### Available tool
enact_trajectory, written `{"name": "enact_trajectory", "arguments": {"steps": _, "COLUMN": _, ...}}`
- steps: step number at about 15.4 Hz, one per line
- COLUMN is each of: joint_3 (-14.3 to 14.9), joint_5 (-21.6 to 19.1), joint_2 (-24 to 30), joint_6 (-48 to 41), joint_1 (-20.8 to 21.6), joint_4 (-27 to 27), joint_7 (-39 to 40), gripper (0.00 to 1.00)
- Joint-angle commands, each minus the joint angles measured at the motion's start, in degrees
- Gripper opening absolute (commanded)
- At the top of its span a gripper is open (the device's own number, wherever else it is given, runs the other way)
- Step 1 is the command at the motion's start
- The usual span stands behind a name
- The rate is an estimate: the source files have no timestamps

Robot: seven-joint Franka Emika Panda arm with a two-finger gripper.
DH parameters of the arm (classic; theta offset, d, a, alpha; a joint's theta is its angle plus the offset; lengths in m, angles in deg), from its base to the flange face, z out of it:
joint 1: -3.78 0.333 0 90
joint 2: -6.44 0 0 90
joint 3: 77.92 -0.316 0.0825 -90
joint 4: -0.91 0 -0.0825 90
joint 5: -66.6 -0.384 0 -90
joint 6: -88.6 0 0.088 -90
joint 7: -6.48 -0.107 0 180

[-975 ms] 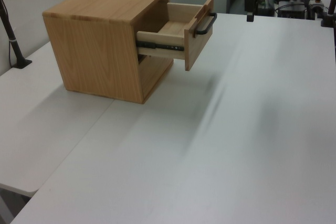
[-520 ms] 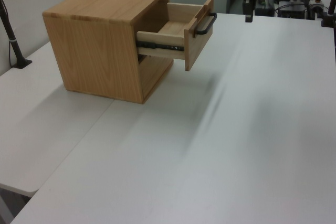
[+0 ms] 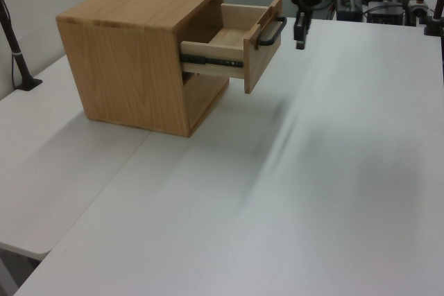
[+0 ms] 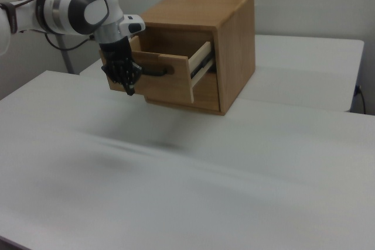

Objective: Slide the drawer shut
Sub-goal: 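Lower the gripper to the drawer front beside the black handle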

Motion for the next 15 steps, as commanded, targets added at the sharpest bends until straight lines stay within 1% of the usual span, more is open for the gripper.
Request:
{"name": "enact_trajectory", "arguments": {"steps": 1, "joint_3": 0.32, "joint_5": -3.11, "joint_2": -4.69, "joint_6": 0.47, "joint_1": 0.00, "joint_4": 5.85, "joint_7": 0.86, "gripper": 0.00}}
{"name": "enact_trajectory", "arguments": {"steps": 4, "joint_3": 0.24, "joint_5": -3.11, "joint_2": -7.24, "joint_6": 1.87, "joint_1": 0.17, "joint_4": 8.48, "joint_7": 0.77, "gripper": 0.00}}
{"name": "enact_trajectory", "arguments": {"steps": 6, "joint_3": 0.24, "joint_5": -3.28, "joint_2": -8.13, "joint_6": 5.99, "joint_1": 0.17, "joint_4": 8.58, "joint_7": 0.42, "gripper": 0.00}}
{"name": "enact_trajectory", "arguments": {"steps": 9, "joint_3": 0.24, "joint_5": -3.55, "joint_2": -9.27, "joint_6": 11.44, "joint_1": 0.17, "joint_4": 9.01, "joint_7": -3.70, "gripper": 0.00}}
{"name": "enact_trajectory", "arguments": {"steps": 11, "joint_3": 0.24, "joint_5": -3.55, "joint_2": -10.32, "joint_6": 14.61, "joint_1": 0.08, "joint_4": 9.98, "joint_7": -3.80, "gripper": 0.00}}
{"name": "enact_trajectory", "arguments": {"steps": 15, "joint_3": 0.15, "joint_5": -3.46, "joint_2": -14.19, "joint_6": 22.25, "joint_1": 0.08, "joint_4": 12.79, "joint_7": -4.06, "gripper": 0.00}}
